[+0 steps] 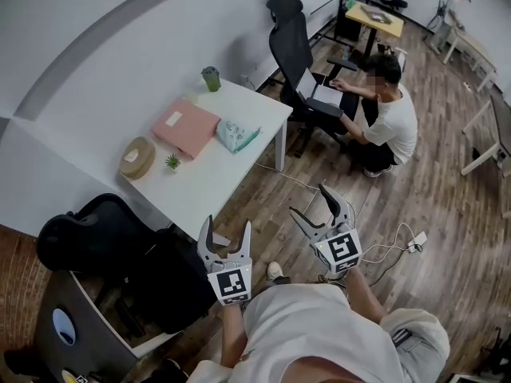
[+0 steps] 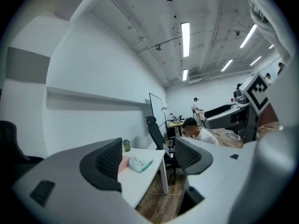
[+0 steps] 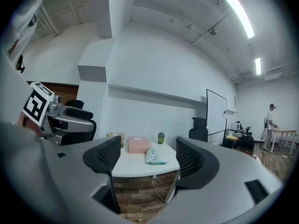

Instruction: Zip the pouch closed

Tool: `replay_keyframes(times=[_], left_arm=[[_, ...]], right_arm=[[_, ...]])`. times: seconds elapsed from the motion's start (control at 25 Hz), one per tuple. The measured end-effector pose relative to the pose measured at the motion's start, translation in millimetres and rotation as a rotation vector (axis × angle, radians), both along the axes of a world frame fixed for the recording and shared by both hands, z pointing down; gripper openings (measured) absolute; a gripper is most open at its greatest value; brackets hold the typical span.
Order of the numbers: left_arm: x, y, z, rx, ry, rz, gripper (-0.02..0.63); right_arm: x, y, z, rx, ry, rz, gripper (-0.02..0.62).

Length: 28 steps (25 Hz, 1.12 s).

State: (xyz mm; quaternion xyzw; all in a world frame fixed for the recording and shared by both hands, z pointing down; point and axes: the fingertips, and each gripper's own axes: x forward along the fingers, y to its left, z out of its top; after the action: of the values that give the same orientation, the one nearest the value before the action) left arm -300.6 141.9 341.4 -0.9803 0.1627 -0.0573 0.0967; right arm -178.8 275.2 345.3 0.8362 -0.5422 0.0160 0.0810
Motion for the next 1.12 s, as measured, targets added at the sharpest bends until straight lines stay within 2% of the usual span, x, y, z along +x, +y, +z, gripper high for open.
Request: replay_keyframes(times=[0.68,1.12], left_arm=[[72.1,-73.0,21.3,-0.037,-0.023,0.032,0.35],[141.2,-118.5,33.2,-0.043,-0.032,-0.046,0.35]], right_arm=[[65.3,-65.9,21.8,-0.049,-0.023,0.042,0.367],[146.2,-121.9,28.8,-0.05,-0.015,-0.029,0.367]])
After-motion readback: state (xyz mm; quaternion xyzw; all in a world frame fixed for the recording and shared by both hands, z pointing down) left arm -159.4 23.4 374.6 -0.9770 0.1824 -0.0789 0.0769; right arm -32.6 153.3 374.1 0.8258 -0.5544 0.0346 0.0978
